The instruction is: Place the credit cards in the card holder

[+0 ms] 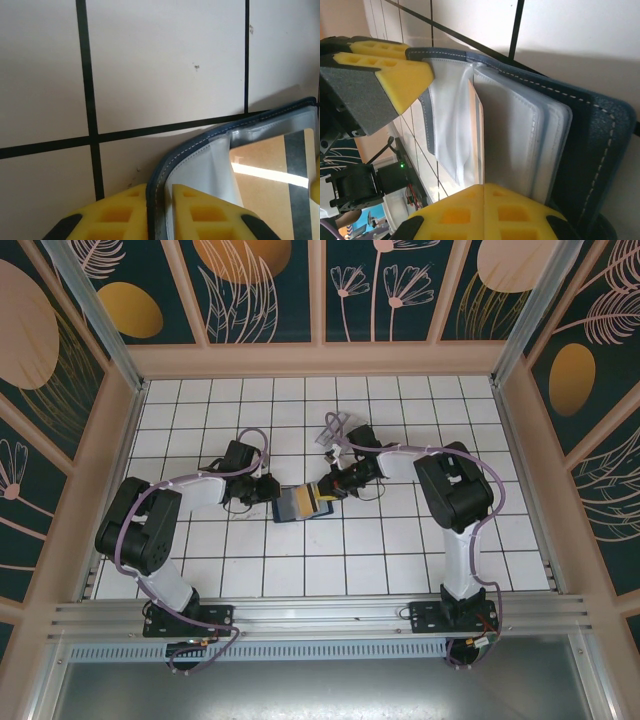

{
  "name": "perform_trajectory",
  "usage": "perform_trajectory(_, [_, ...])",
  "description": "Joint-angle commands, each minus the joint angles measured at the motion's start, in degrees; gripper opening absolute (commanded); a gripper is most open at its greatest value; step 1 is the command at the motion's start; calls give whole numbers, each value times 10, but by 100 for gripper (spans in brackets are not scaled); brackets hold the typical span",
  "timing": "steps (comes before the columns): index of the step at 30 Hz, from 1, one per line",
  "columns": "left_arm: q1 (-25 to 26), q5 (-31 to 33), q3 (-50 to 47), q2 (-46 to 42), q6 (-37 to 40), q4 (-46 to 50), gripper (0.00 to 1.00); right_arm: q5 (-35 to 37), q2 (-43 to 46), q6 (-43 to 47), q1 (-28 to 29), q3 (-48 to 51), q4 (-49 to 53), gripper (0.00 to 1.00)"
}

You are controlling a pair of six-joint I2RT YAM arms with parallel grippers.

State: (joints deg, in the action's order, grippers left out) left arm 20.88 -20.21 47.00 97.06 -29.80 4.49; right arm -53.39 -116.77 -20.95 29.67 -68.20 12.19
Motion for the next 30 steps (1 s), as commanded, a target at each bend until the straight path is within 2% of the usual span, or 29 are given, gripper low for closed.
perform_trajectory(1, [-2, 19, 6, -5, -4, -13, 25, -27, 5, -6, 5, 4, -21, 0])
perform_trajectory(3, [-2, 37, 1, -15, -9, -12, 33, -31, 6, -8, 5, 4, -26, 0])
perform_trajectory(6, [-6, 42, -14, -30, -18, -23, 31, -22, 4, -12, 5, -2, -22, 0])
perform_trajectory(11, [-6, 35, -20, -24, -16, -29, 7, -28, -11, -25, 6, -7, -31, 0])
perform_trajectory(14, [-6, 20, -17, -11, -15, -31, 0, -27, -13, -29, 7, -3, -33, 0])
perform_trajectory(30, [-6, 15, -24, -9, -16, -45, 0, -13, -24, -76, 14, 19, -75, 0])
